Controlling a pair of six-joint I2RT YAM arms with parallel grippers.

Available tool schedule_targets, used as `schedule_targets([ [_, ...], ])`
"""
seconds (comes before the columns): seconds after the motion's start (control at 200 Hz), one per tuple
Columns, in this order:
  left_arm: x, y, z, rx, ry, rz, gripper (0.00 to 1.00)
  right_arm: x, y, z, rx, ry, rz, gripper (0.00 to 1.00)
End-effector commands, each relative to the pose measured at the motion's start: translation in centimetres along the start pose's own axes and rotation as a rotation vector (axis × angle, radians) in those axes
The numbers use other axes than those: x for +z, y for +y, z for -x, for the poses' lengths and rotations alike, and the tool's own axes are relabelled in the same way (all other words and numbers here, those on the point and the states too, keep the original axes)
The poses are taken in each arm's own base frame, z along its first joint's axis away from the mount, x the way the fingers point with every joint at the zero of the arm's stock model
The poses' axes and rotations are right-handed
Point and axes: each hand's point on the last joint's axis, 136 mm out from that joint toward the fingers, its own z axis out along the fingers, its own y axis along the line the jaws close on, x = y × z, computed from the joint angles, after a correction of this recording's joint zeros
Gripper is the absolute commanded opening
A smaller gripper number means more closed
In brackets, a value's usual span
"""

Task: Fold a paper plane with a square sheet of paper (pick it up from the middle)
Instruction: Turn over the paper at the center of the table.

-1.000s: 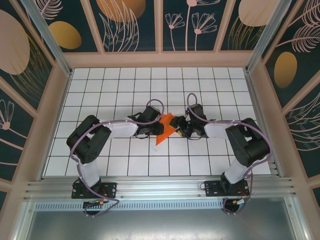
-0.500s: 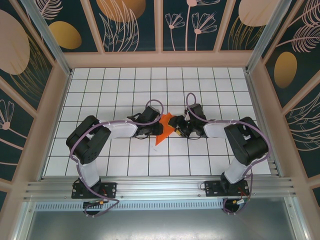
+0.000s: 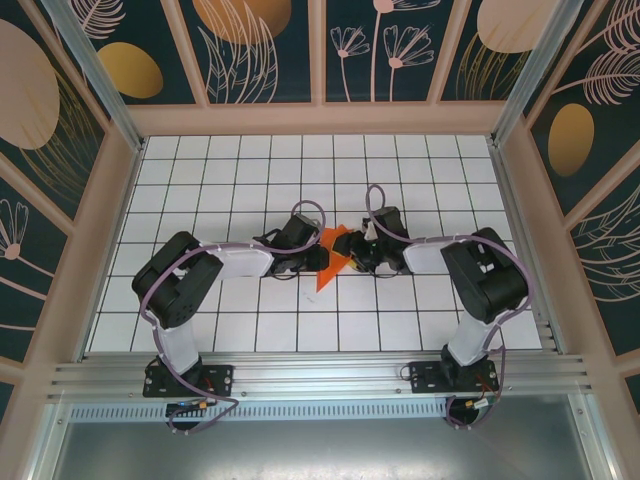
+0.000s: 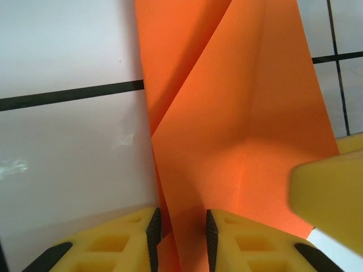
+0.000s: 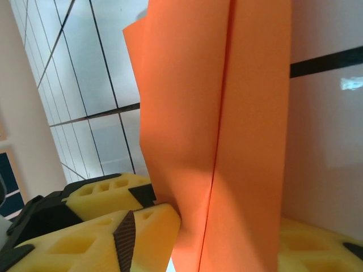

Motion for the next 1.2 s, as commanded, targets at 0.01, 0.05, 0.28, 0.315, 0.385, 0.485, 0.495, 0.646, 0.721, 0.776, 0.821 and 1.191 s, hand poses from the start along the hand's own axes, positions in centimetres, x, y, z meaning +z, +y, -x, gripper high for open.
schedule_targets([
  [0.01,1.6,0.0,-8.0,-0.039,0.285,-0.065,0.30,0.8,1.3,0.5,-0.083,0.007,0.043,0.47],
  [0.05,1.6,0.0,-8.1,-0.041,0.287,-0.069,0.30,0.9,1.5,0.5,-0.090,0.009,0.055,0.46],
  [0.28,1.3,0.1,-8.1,-0.050,0.275,-0.067,0.30,1.4,1.6,0.7,-0.134,0.019,0.061,0.35],
  [0.315,1.2,0.1,-7.9,-0.050,0.268,-0.066,0.30,1.3,1.6,0.6,-0.139,0.021,0.060,0.34],
  [0.385,1.1,0.2,-7.6,-0.055,0.254,-0.056,0.30,1.2,1.6,0.6,-0.153,0.019,0.061,0.30],
  [0.485,0.8,0.1,-7.1,-0.063,0.226,-0.050,0.31,1.0,1.4,0.6,-0.158,0.019,0.058,0.26],
  [0.495,0.8,0.1,-7.0,-0.064,0.224,-0.050,0.32,1.0,1.5,0.6,-0.160,0.018,0.060,0.26],
  [0.646,0.0,-0.3,-6.0,-0.068,0.177,-0.047,0.35,0.5,1.4,0.7,-0.167,0.010,0.050,0.18],
  [0.721,-0.6,-0.6,-5.2,-0.071,0.143,-0.055,0.37,0.2,1.4,0.9,-0.175,0.003,0.035,0.13],
  [0.776,-1.3,-1.1,-4.7,-0.070,0.115,-0.074,0.39,-0.2,1.7,1.1,-0.191,-0.007,0.026,0.13],
  [0.821,-1.9,-1.6,-4.1,-0.071,0.086,-0.090,0.40,-0.4,1.7,1.2,-0.199,-0.013,0.011,0.12],
  [1.191,-11.0,1.3,2.3,-0.174,-0.354,0.057,0.52,-5.8,1.2,2.5,-0.367,-0.118,-0.350,0.05],
])
